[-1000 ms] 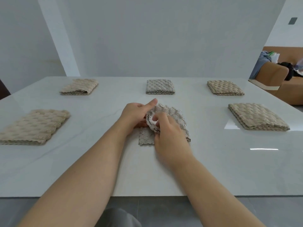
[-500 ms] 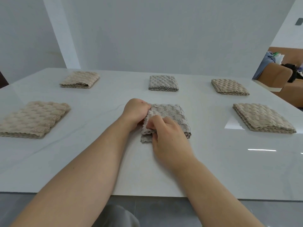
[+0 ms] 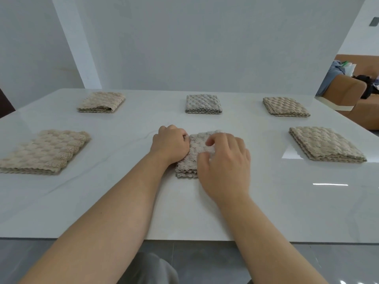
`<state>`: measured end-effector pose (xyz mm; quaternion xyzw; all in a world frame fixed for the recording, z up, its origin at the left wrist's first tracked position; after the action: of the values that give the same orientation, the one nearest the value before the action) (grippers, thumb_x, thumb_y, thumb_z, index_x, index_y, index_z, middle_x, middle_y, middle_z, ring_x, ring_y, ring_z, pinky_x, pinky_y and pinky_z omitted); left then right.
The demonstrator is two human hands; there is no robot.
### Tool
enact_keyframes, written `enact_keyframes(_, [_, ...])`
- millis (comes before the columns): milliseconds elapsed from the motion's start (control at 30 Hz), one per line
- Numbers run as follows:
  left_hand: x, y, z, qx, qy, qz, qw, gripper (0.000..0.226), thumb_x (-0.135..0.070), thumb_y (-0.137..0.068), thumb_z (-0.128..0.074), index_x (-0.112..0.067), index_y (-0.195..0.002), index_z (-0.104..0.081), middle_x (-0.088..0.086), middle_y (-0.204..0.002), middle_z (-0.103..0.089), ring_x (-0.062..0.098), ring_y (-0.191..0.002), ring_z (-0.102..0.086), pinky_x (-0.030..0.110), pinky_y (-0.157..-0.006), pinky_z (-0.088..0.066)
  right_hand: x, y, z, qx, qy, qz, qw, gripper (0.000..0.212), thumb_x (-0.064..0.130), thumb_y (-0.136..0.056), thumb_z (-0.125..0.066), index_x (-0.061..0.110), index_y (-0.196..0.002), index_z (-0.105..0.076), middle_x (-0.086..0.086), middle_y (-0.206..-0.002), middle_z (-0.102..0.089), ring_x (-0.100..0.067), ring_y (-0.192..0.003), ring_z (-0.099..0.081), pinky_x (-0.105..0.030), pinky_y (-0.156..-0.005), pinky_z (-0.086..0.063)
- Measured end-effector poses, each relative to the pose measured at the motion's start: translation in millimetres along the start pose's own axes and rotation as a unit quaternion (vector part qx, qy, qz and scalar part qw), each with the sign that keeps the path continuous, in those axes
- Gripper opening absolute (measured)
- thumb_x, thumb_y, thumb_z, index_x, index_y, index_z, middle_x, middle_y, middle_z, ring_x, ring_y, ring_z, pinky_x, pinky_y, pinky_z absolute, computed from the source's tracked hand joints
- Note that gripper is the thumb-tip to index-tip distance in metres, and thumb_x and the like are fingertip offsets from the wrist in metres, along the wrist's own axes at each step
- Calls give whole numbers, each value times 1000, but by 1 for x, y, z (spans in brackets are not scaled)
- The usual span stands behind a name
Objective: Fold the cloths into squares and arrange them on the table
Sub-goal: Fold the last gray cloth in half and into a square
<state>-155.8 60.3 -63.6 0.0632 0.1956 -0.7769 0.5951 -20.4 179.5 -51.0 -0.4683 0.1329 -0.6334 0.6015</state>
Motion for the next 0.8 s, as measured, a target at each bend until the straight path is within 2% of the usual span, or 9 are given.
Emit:
enact_keyframes(67, [-5, 0, 4, 21, 1, 14, 1000, 29, -33, -101, -44, -23, -119, -64, 6, -125, -59, 32, -122, -44, 43, -95, -39, -13, -3, -3, 56, 17, -106, 993, 28, 20, -86, -58, 19, -113, -60, -1, -115, -61, -26, -109, -52, -39, -88, -37])
enact_keyframes(133, [-10, 2, 9, 57, 28, 30, 997, 22, -30, -102, -44, -22, -118, -56, 6, -125, -59, 33, -121, -45, 43, -96, -38, -27, -8, -5, 116, -34, -222, 967, 39, 28, -92, -56, 22, -130, -53, -4, -131, -53, -28, -123, -47, -40, -99, -36])
enact_keyframes(200, [-16, 7, 17, 79, 82, 22, 993, 13, -28, -105, -43, -22, -114, -50, 6, -115, -63, 30, -108, -53, 42, -90, -44, -43, -20, 0, 142, -108, -297, 938, 53, 39, -94, -55, 27, -143, -43, -9, -141, -47, -30, -131, -45, -43, -107, -37])
enact_keyframes(233, [-20, 11, 23, 80, 123, 12, 989, 9, -26, -105, -43, -22, -111, -48, 5, -107, -64, 27, -97, -56, 39, -81, -46, -48, -27, 4, 157, -132, -309, 929, 59, 44, -94, -55, 31, -148, -38, -9, -144, -44, -30, -133, -44, -44, -108, -38])
enact_keyframes(333, [-32, 25, 44, 53, 254, -15, 966, 7, -20, -106, -46, -23, -109, -51, 7, -96, -63, 20, -74, -54, 33, -62, -43, -56, -48, 25, 220, -154, -269, 925, 61, 47, -95, -57, 41, -152, -34, -4, -140, -46, -23, -122, -54, -37, -100, -43])
enact_keyframes(433, [-41, 36, 65, 11, 321, -37, 946, 17, -13, -104, -50, -29, -107, -54, 9, -100, -60, 18, -73, -57, 30, -58, -44, -53, -62, 43, 264, -167, -207, 927, 40, 40, -93, -64, 40, -132, -55, 9, -105, -59, -23, -91, -68, -37, -80, -53])
enact_keyframes(533, [-50, 46, 84, -15, 359, -64, 931, 27, -9, -102, -53, -36, -102, -55, 10, -108, -62, 17, -80, -56, 29, -61, -45, -52, -70, 57, 262, -184, -160, 934, 27, 36, -85, -75, 34, -107, -59, 6, -103, -62, -19, -79, -64, -34, -69, -52])
enact_keyframes(700, [-61, 61, 110, -52, 385, -61, 920, 25, -7, -102, -51, -31, -109, -53, -3, -109, -63, 9, -84, -56, 22, -69, -47, -42, -75, 85, 336, -188, -80, 920, 32, 33, -79, -84, 30, -100, -60, 5, -91, -61, -13, -73, -56, -21, -57, -46])
enact_keyframes(800, [-62, 65, 118, -84, 380, -47, 920, 23, -9, -103, -49, -28, -116, -51, -3, -113, -62, 9, -93, -58, 23, -75, -44, -31, -74, 97, 326, -205, -30, 922, 32, 30, -80, -85, 25, -98, -59, 2, -95, -59, -14, -76, -55, -14, -52, -43])
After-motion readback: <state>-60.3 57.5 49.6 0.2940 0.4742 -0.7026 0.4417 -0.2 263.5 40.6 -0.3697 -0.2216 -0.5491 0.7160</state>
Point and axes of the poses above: each hand's wrist, its own y-axis away from the middle knuckle, its own z-axis out of the back of the hand, x = y × z, the point moved 3 cm from there along -y, towards the middle knuckle
